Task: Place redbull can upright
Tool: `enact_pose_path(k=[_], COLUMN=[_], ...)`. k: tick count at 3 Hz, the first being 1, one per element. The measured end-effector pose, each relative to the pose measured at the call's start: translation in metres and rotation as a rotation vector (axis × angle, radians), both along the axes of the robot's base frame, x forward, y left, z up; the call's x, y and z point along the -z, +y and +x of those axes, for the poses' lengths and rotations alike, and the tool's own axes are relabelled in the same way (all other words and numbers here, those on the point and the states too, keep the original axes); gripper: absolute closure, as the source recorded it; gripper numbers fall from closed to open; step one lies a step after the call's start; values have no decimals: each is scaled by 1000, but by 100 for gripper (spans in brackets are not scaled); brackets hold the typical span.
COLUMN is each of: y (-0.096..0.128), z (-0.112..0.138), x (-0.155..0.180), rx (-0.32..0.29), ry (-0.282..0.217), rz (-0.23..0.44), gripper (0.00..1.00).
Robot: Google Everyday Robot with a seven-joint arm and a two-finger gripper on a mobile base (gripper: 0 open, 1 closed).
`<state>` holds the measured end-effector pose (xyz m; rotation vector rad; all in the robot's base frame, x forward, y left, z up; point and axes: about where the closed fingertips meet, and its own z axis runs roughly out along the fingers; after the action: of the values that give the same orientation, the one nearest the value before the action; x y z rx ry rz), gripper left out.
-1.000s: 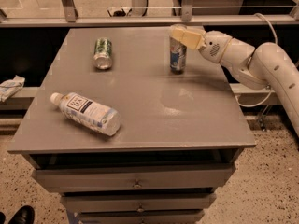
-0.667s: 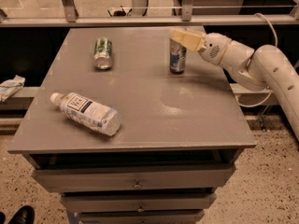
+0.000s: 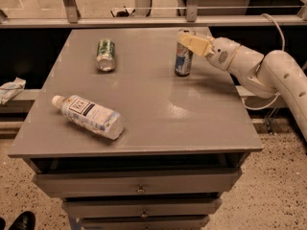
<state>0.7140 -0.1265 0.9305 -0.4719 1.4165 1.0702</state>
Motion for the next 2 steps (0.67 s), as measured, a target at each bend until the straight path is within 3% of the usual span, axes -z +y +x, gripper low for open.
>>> enact_pose_path(k=[1,2], y=[-3,-6], z=[-9,-17], x=[0,0], rx=[1,2], ry=[-7,-14], rz=[-2,-5], gripper=[0,0])
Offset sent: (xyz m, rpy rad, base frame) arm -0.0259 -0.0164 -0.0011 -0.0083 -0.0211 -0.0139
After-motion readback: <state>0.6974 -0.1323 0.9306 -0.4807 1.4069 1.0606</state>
